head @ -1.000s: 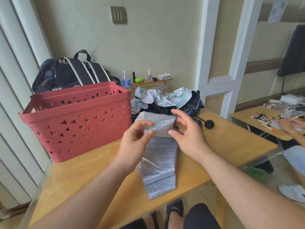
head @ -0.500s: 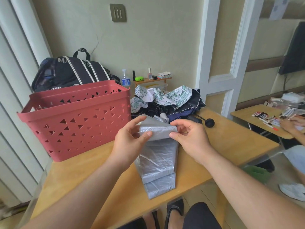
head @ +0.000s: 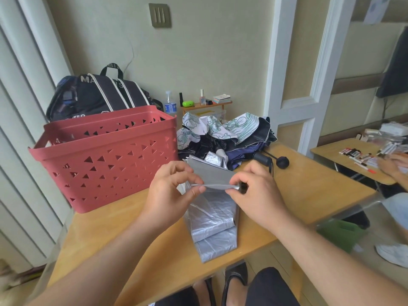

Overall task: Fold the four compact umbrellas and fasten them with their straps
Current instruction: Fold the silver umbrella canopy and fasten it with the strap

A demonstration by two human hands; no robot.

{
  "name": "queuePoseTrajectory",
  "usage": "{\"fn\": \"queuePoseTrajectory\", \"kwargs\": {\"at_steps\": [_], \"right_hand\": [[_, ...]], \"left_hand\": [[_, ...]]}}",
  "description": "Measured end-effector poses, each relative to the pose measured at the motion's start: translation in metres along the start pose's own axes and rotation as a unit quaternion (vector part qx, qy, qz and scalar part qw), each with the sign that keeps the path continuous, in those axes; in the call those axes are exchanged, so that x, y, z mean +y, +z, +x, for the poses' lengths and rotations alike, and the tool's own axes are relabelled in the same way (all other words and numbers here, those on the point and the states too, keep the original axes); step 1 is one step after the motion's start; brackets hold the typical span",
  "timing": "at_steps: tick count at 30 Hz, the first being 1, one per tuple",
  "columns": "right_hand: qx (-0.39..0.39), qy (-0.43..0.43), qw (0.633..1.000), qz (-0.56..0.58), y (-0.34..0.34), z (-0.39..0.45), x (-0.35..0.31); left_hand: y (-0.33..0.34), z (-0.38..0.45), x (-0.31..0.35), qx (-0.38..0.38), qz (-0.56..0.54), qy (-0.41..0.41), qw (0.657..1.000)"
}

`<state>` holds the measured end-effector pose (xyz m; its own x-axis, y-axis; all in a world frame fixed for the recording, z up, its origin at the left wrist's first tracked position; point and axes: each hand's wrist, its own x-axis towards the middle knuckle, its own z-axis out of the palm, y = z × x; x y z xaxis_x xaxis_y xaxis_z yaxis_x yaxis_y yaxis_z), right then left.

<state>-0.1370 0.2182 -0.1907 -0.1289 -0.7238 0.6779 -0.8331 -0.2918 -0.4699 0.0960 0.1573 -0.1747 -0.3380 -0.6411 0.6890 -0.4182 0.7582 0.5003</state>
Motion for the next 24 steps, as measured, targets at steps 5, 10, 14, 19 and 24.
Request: {"fn": "queuePoseTrajectory", "kwargs": {"at_steps": [5,10,14,19,24], "right_hand": [[-0.031,-0.09,0.994,-0.061,-0.002,-0.017,0.006],[-0.11,-0.098,0.987,-0.07,-0.002,-0.024,0.007],[-0.216,-0.06,0.971,-0.081,-0.003,-0.026,0.009],[-0.157,-0.029,0.987,-0.007,0.001,-0.019,0.007],[-0.099,0.03,0.994,0.024,0.016,-0.001,0.006]], "left_hand": [[-0.003,-0.004,-0.021,-0.133,0.133,0.101,0.977],[0.001,-0.016,-0.031,-0.157,0.163,0.14,0.964],[0.002,-0.019,-0.031,-0.178,0.153,0.148,0.961],[0.003,-0.021,-0.028,-0.209,0.143,0.152,0.955],[0.003,-0.023,-0.025,-0.225,0.12,0.151,0.955]]}}
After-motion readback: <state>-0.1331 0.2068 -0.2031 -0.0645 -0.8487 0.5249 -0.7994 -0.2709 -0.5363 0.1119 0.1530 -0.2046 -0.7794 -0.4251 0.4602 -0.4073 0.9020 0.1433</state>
